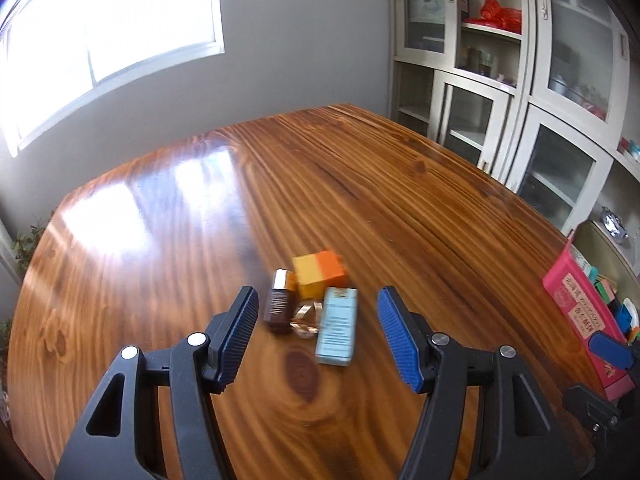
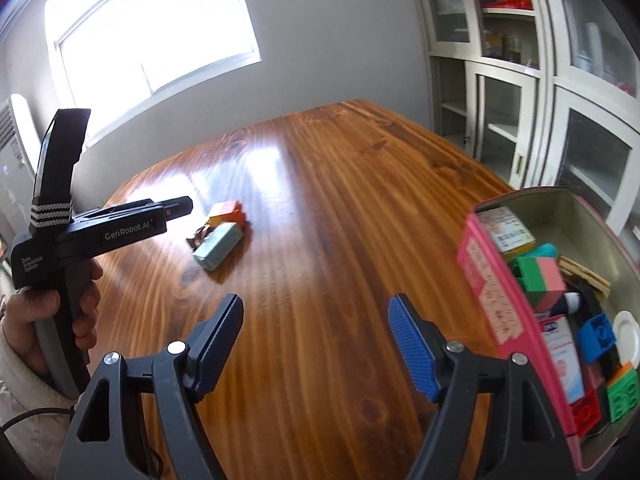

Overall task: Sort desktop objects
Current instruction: 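Move both tools back over the objects on the table, then close the left tool on the brown serum bottle while the right tool grasps the pale blue box, then carry the serum bottle in the left tool while the right tool carries the pale blue box to the tin, then open the left tool over the tin while the right tool releases the pale blue box inside, then move both tools back over the orange-yellow brick and gold ring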

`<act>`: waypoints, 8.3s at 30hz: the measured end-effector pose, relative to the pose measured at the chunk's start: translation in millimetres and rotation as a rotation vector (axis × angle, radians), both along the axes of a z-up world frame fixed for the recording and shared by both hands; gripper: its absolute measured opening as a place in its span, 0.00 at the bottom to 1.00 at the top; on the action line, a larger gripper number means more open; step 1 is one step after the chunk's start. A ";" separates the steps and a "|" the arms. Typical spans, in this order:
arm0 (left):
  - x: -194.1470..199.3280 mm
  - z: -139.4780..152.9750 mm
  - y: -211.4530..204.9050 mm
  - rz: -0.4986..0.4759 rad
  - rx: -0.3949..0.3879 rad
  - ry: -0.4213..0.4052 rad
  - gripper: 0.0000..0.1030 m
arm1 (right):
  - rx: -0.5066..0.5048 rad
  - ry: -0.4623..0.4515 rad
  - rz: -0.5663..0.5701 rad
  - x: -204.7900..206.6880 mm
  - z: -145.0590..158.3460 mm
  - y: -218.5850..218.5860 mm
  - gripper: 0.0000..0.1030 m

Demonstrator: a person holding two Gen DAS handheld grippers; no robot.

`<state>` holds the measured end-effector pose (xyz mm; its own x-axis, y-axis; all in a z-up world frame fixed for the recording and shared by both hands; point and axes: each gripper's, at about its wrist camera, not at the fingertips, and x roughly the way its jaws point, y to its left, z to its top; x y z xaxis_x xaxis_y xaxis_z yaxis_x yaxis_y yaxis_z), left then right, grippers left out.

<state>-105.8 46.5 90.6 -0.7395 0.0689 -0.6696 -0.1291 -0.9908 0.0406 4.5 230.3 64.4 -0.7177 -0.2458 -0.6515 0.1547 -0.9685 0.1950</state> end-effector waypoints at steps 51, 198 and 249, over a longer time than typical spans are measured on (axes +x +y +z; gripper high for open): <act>-80.0 -61.1 -33.8 0.024 -0.058 -0.162 0.64 | 0.160 -0.108 0.171 -144.9 -55.2 -118.5 0.52; 60.5 29.7 247.9 -0.336 0.006 0.026 0.67 | -0.109 0.204 -0.352 78.3 32.5 184.3 0.75; 44.7 3.8 115.5 -0.139 0.021 -0.023 0.67 | -0.059 0.149 -0.118 41.9 22.5 72.7 0.77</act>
